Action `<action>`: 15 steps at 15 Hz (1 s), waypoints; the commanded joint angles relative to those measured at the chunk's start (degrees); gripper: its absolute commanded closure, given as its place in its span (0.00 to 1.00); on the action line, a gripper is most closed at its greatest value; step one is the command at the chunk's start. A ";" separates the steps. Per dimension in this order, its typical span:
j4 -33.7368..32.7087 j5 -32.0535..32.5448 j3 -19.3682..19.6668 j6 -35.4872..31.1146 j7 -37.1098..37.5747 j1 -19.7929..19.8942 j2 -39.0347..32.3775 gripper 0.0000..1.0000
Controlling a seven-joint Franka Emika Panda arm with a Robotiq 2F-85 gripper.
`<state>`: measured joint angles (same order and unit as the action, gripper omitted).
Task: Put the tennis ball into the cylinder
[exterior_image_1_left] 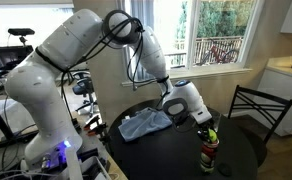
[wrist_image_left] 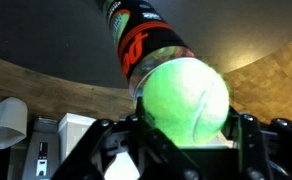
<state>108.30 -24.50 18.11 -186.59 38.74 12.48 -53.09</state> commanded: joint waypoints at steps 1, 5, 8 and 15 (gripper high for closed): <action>3.29 -1.63 3.20 3.25 -1.60 -3.04 2.31 0.58; 3.67 -1.35 6.15 4.90 -0.77 -5.27 2.03 0.01; 3.87 -1.20 6.94 5.30 -0.56 -5.94 2.18 0.00; 5.42 -0.63 4.39 5.21 -1.96 -4.54 4.74 0.00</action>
<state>110.28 -24.54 23.95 -182.46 38.74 7.50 -52.35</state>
